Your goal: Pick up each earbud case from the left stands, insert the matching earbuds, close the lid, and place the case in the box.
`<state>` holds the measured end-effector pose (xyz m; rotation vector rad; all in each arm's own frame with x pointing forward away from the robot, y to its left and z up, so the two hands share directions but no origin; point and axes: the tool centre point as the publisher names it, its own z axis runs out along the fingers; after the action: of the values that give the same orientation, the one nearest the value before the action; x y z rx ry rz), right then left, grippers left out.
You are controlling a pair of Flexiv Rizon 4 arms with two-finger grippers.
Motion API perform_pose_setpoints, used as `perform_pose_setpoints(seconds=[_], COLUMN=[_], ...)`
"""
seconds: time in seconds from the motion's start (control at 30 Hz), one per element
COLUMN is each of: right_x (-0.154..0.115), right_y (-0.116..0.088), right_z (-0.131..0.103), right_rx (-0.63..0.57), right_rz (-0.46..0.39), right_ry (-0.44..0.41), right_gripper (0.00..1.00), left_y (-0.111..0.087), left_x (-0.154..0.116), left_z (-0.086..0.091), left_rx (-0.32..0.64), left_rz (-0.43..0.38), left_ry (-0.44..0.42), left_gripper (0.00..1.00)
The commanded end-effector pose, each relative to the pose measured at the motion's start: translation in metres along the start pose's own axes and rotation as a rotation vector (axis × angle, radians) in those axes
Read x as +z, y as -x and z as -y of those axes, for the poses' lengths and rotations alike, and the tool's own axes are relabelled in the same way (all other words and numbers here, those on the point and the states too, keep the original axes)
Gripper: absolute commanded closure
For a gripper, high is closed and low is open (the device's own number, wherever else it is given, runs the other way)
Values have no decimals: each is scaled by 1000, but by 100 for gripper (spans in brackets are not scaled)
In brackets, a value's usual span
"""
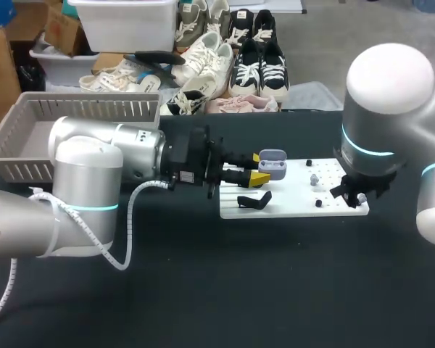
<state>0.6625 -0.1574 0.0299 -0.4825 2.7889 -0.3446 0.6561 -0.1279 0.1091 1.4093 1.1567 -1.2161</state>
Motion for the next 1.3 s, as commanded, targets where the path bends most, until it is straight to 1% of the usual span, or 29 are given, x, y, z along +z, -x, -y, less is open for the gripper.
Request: perform_pose_setpoints(seconds=[0.03,0.2,0.57,0.67,0.87,1.07,1.13,1.2,1.3], right_x=[2,3,8,8,8,10,10,10,10], right_y=[1,0,-3,-3,-3,-4,-4,-5,-5], right_z=[0,0,2,2,1,0,0,0,0], right_rx=[5,7,17,15,14,12,11,10,10], right_rz=[0,-6,-16,-18,-20,-26,-27,-27,-28], right_ry=[2,6,17,21,24,29,30,32,34], right_gripper=[55,58,60,63,71,83,85,89,100], left_y=[-1,-1,-1,-1,-1,-1,-1,-1,-1], left_x=[0,0,0,0,0,0,0,0,0], left_z=[-2,-2,-2,-2,-2,-2,-2,-2,-2], left_rx=[0,0,0,0,0,0,0,0,0], left_rz=[1,1,1,1,1,1,1,1,1], left_ry=[-4,-4,-4,-4,-4,-4,-4,-4,-4], left_gripper=[100,100,100,100,100,100,100,100,100])
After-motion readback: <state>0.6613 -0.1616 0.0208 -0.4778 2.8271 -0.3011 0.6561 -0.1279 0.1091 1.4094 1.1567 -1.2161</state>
